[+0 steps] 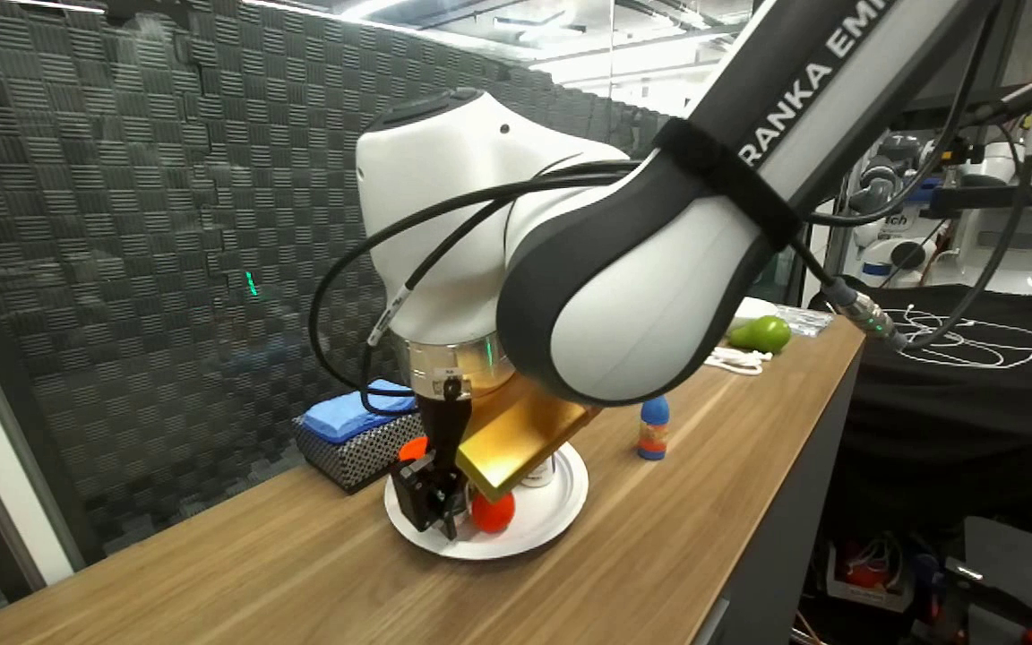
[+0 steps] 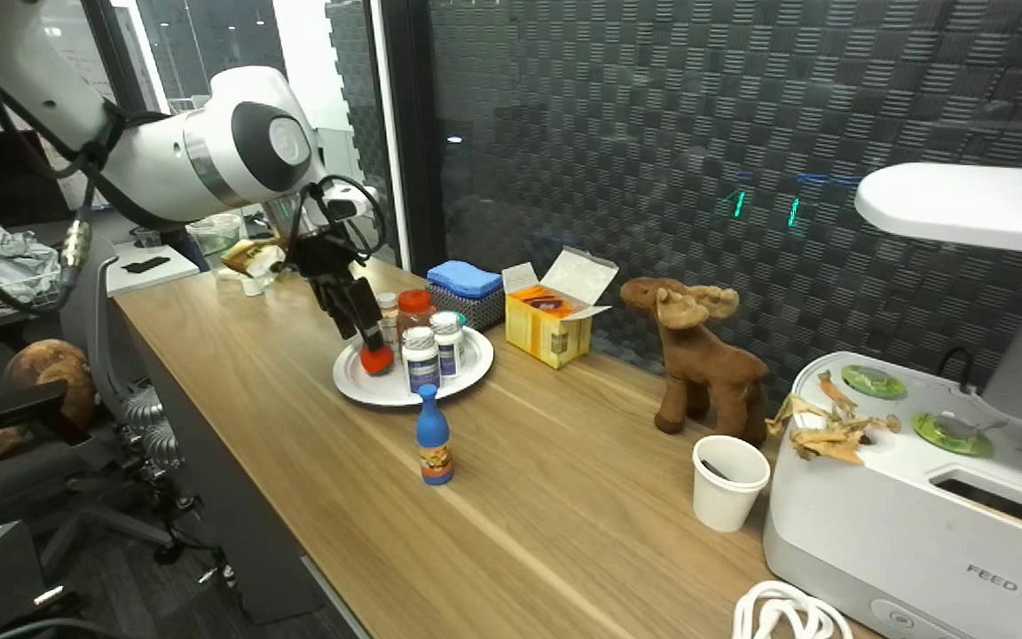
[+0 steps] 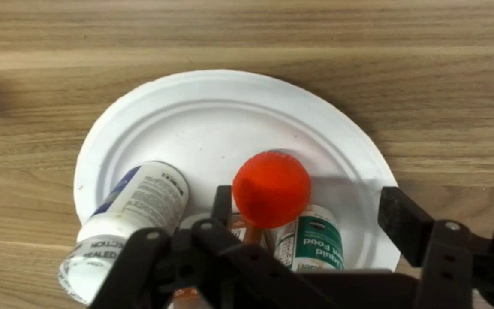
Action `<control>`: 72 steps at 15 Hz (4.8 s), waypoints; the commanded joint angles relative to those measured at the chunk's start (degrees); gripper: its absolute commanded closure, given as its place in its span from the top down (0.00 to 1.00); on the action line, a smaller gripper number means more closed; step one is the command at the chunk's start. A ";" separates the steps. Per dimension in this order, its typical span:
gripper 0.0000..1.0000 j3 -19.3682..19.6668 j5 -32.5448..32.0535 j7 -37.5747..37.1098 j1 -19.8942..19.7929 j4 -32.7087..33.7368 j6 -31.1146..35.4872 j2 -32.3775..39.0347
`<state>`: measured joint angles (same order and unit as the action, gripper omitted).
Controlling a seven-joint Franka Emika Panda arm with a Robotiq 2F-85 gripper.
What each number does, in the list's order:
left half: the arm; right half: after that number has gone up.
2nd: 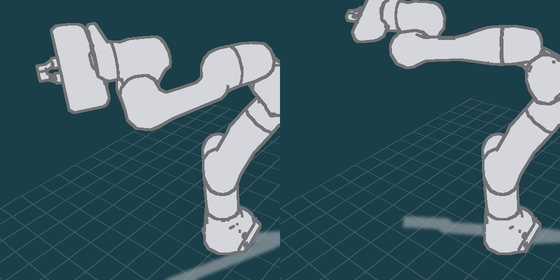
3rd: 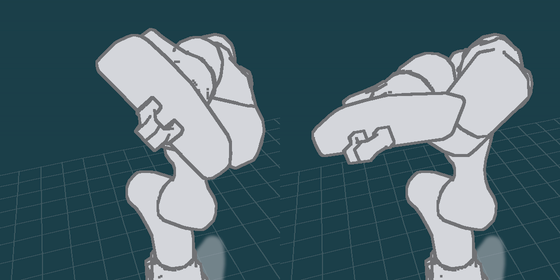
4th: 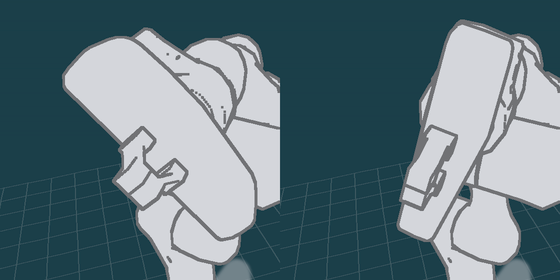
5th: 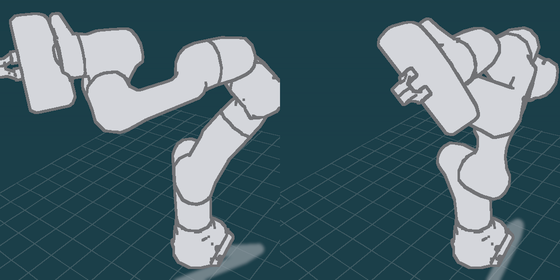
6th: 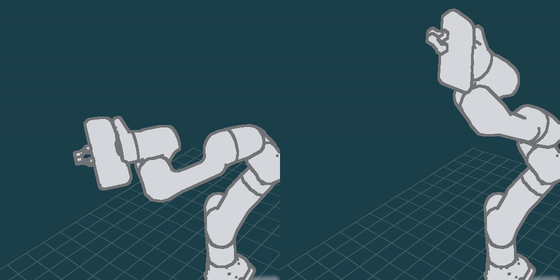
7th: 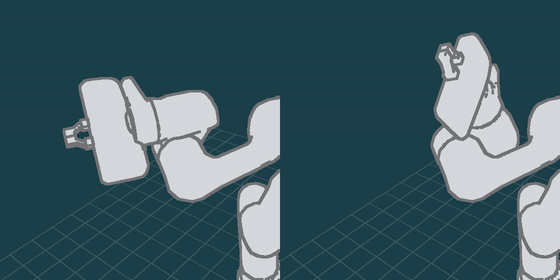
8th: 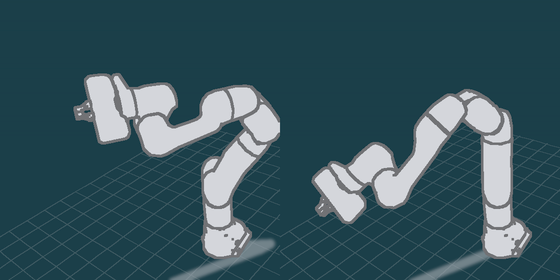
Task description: Put the bottles and orange plushie around the white plate on the white plate
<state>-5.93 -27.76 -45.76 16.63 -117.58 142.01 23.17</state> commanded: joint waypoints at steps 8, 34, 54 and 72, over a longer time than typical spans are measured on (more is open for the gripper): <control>1.00 3.70 -0.88 -4.94 2.67 -5.30 -4.19 -11.03; 1.00 2.70 -1.06 -18.24 -12.55 -27.55 4.53 -28.53; 1.00 5.22 -19.27 -38.08 -16.49 -19.79 5.18 -23.44; 1.00 3.99 -10.73 -27.59 -14.16 -17.95 2.03 -22.34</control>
<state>-2.17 -40.52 -75.10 2.31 -136.79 146.34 1.70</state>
